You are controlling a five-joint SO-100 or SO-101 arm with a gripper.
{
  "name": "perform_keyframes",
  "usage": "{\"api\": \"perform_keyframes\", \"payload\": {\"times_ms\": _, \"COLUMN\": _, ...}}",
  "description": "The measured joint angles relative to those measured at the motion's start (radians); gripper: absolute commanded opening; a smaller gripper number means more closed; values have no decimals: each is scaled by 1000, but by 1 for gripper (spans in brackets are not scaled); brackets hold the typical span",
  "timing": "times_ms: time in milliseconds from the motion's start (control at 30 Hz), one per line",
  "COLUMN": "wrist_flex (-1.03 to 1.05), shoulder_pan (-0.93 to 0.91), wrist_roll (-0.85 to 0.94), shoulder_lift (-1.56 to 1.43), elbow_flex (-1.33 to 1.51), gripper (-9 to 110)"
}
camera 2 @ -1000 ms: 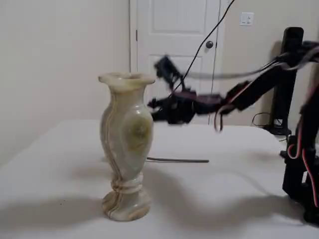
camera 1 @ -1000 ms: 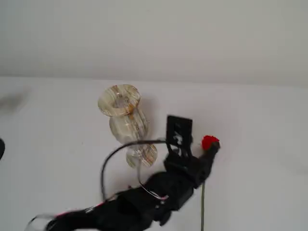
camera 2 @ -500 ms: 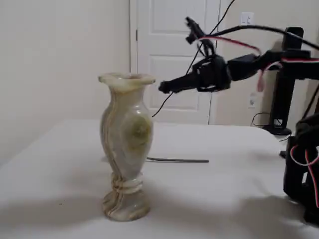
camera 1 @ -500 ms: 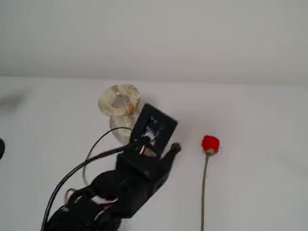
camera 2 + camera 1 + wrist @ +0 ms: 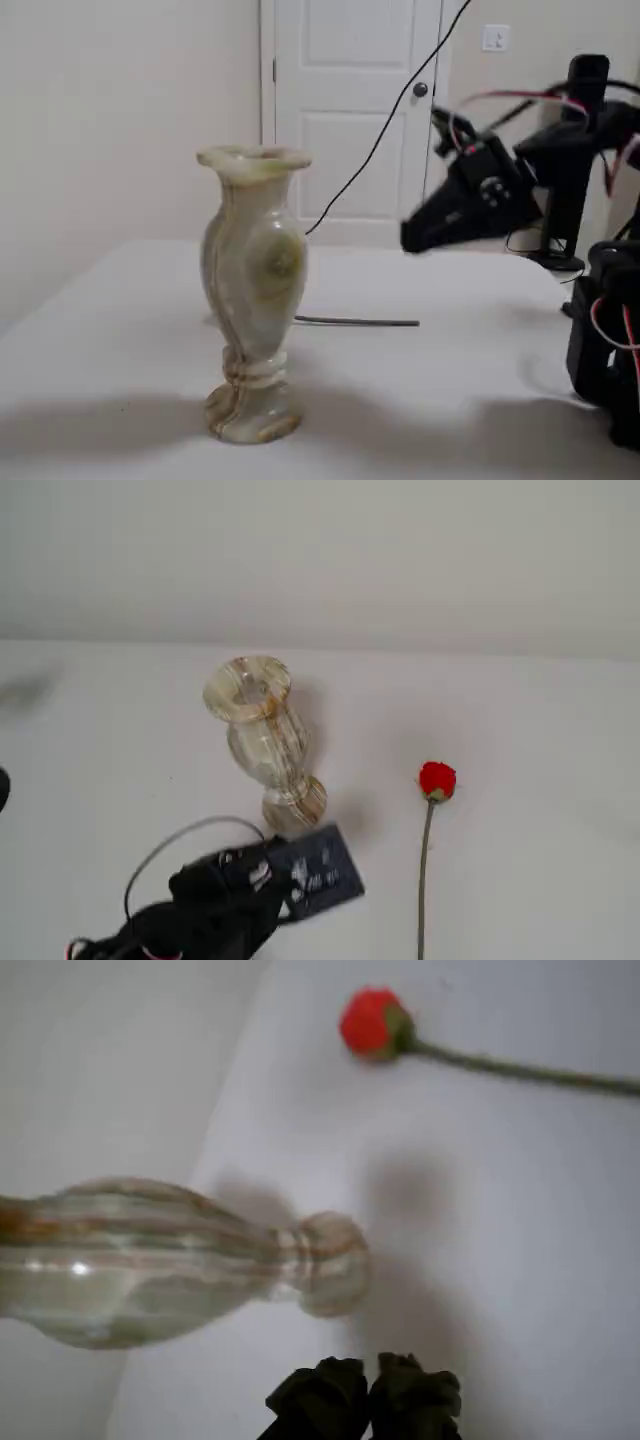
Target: Pick up rose from vase and place it onto the table
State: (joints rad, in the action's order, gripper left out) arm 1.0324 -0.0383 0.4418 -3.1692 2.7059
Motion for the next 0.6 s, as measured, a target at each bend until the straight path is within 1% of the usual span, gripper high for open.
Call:
{"api": "perform_keyframes", "payload": {"times_ms": 67, "wrist_flex": 32, "shoulder_pan": 0, "wrist_roll": -43, "shoulder_lift": -78, "elbow_flex": 64, "gripper": 0}}
{"api": "perform_keyframes", "payload": {"times_ms": 200, "wrist_flex": 57, "shoulder_pan": 15, "wrist_roll": -120, "shoulder_lift": -133, "elbow_flex": 163, "gripper": 0}}
{"api": "perform_keyframes", "payload": {"times_ms": 400, "wrist_flex": 63, "shoulder_pan": 69, "wrist_roll": -268, "shoulder_lift": -141, "elbow_flex": 287, "gripper": 0}}
{"api": "perform_keyframes", "payload": {"times_ms": 600, "wrist_flex": 61, "shoulder_pan": 91, "wrist_roll": -336, "shoulder_lift": -147, "elbow_flex": 336, "gripper": 0}}
